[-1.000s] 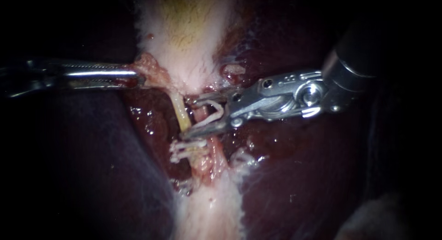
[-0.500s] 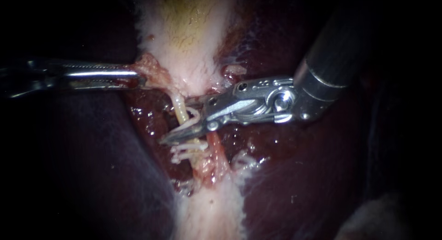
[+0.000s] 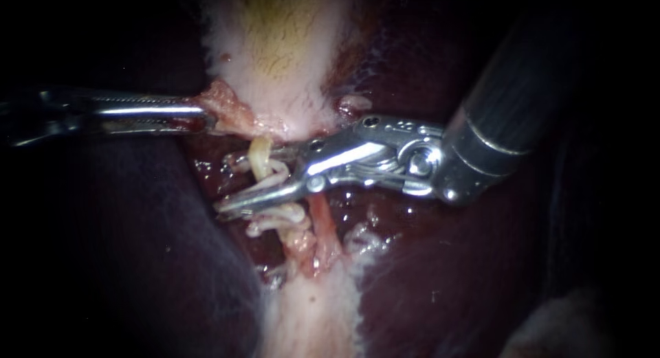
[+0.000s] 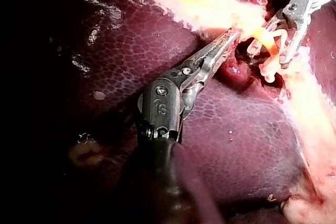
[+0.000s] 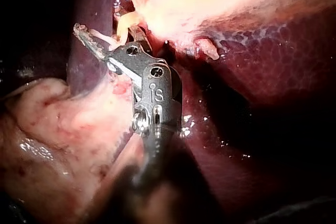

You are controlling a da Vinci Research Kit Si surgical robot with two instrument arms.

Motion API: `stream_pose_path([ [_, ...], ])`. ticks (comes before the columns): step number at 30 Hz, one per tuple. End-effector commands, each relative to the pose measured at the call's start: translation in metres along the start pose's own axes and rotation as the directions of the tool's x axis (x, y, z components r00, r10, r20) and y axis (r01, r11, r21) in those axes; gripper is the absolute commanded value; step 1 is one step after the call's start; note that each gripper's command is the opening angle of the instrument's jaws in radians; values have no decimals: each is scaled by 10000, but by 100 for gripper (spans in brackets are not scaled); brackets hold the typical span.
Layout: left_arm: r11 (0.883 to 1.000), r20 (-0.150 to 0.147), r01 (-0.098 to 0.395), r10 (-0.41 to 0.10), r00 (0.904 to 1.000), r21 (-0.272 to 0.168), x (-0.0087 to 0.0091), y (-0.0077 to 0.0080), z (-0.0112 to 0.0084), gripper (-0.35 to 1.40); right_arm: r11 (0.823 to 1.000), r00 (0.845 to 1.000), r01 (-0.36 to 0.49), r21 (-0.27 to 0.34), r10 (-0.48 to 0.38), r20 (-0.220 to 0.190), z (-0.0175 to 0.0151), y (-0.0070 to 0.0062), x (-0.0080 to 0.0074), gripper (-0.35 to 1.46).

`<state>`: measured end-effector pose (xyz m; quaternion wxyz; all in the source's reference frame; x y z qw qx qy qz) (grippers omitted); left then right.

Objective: Clipping third clip left tube

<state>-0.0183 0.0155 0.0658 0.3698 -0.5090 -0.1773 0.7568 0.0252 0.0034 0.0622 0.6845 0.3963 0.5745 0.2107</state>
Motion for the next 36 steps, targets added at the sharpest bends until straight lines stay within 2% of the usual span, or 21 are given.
stream_pose_path([
  [1,10000,-3,0,0,10000,-7,0,0,0,-35,10000,10000,-21,42,21,-96,-1,-5,7,46],
  [4,10000,-3,-1,1,10000,-10,0,-1,0,-35,9999,9996,-68,121,71,-262,-2,-13,18,45],
  [7,10000,-3,-1,1,10000,-10,0,-1,0,-35,9999,9996,-89,102,92,-280,-2,-16,22,45],
  [19,10000,-3,-1,1,10000,-10,0,-2,1,-35,9967,9958,-808,-109,803,-430,-17,-2,17,30],
  [24,10000,-3,-1,1,10000,-9,0,-2,1,-35,9944,9935,-1045,-139,1038,-472,-23,0,15,14],
  [29,10000,-3,-1,1,10000,-9,0,-2,1,-35,9902,9891,-1393,-89,1387,-492,-26,-1,14,-8],
  [33,10000,-3,-1,1,10000,-9,0,-2,1,-35,9743,9728,-2253,29,2252,-540,-31,-1,12,-35],
  [36,10000,-3,-1,1,10000,-9,0,-2,1,-35,9729,9717,-2313,23,2311,-481,-35,0,11,-35],
])
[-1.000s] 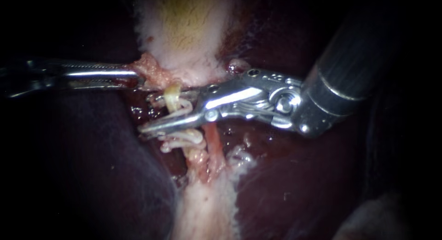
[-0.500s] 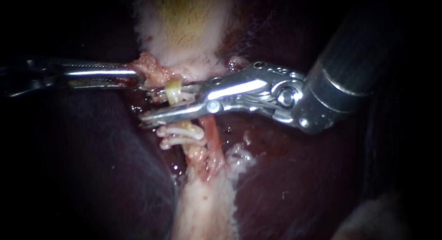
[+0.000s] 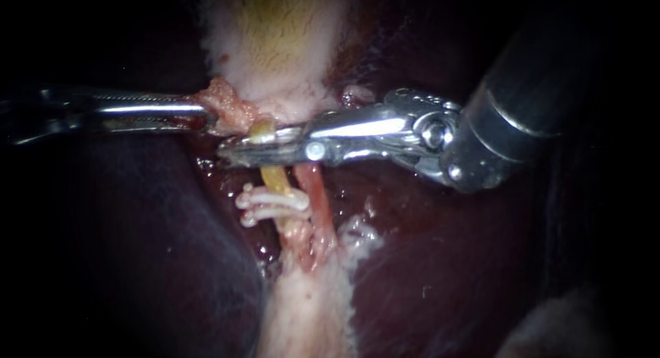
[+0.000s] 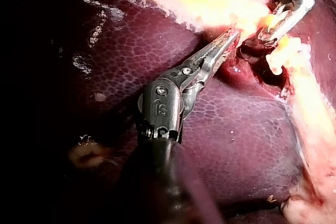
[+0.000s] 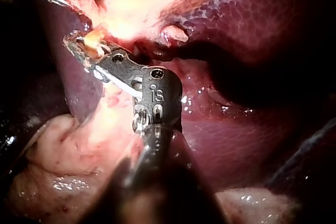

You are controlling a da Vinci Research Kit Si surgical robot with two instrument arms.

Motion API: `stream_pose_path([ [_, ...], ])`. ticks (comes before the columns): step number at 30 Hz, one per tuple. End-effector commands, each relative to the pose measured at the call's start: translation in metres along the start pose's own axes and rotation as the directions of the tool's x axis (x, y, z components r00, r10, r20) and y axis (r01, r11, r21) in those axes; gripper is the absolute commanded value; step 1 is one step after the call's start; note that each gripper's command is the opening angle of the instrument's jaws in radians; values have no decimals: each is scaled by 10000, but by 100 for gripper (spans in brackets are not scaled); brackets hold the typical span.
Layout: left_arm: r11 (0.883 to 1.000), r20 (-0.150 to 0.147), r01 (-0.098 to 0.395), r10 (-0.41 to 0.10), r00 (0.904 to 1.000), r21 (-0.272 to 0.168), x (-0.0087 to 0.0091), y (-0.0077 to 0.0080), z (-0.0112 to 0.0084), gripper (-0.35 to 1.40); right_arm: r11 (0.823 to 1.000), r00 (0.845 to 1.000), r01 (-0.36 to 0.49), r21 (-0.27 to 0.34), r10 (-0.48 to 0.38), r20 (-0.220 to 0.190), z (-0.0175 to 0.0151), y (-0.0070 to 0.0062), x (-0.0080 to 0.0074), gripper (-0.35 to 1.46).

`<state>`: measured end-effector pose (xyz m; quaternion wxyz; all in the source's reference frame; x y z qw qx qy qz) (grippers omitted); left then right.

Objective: Clipping third clip left tube

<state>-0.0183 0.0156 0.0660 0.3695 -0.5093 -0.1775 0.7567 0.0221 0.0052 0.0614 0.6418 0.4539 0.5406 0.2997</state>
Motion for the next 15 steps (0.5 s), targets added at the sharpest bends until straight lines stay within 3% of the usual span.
stream_pose_path([
  [1,10000,0,0,0,10000,1,0,0,0,-35,10000,9999,-12,-83,14,164,-3,1,-1,-35],
  [4,10000,0,-1,1,10000,-1,0,0,0,-35,9995,9983,-34,-323,53,575,-6,-1,-3,-35],
  [15,10000,0,0,0,10000,-1,0,0,0,-35,9995,9983,-9,-322,28,588,-3,1,-6,-35],
])
